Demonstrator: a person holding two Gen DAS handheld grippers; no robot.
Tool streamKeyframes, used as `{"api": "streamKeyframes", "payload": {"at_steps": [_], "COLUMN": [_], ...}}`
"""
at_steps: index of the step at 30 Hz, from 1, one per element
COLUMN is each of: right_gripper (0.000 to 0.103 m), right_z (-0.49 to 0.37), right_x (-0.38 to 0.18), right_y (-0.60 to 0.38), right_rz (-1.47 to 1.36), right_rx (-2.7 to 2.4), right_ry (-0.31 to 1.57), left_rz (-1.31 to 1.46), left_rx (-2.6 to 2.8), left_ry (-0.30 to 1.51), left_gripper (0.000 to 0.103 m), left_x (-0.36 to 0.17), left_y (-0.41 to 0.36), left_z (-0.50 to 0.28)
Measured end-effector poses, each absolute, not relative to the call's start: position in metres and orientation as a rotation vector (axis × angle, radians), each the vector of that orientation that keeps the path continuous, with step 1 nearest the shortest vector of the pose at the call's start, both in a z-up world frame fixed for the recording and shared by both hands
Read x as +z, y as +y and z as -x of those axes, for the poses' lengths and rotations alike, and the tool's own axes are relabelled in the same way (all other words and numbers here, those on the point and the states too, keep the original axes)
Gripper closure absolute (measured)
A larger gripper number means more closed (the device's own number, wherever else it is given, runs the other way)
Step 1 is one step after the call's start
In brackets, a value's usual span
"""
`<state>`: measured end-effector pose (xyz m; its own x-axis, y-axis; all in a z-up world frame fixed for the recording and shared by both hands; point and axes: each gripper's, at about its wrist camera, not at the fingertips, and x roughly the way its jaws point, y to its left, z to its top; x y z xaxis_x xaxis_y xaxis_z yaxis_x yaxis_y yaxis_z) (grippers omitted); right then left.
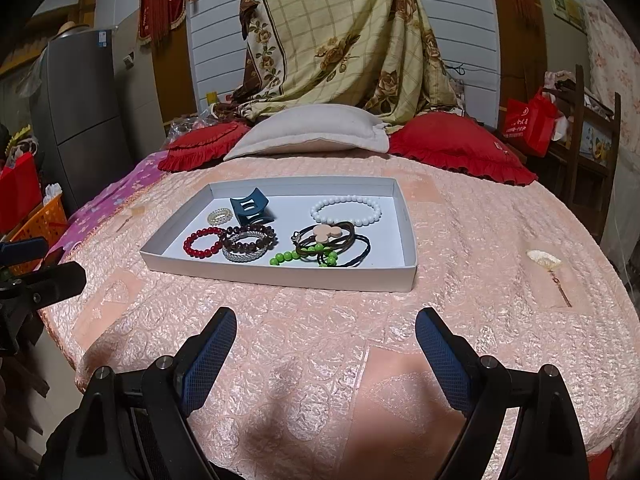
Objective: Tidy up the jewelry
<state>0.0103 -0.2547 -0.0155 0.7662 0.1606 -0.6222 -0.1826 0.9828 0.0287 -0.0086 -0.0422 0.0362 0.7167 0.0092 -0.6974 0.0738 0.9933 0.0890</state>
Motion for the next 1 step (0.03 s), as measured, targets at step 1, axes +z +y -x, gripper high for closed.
{"api": "streamKeyframes", "payload": {"at_steps": [1], "right_gripper": [0.014], "right_z": [-0.0101], "right_x": [-0.0154], "right_y": [-0.2545], "right_rz": [0.033], "right_rx": [0.187], "right_ry": [0.672], "left_rz": [-0.114], "left_rx": [-0.037], "left_ry": [0.772], "left_gripper": [0.0], "left_x": [0.0364], "left_y": [-0.0423], "left_z": [0.0085]}}
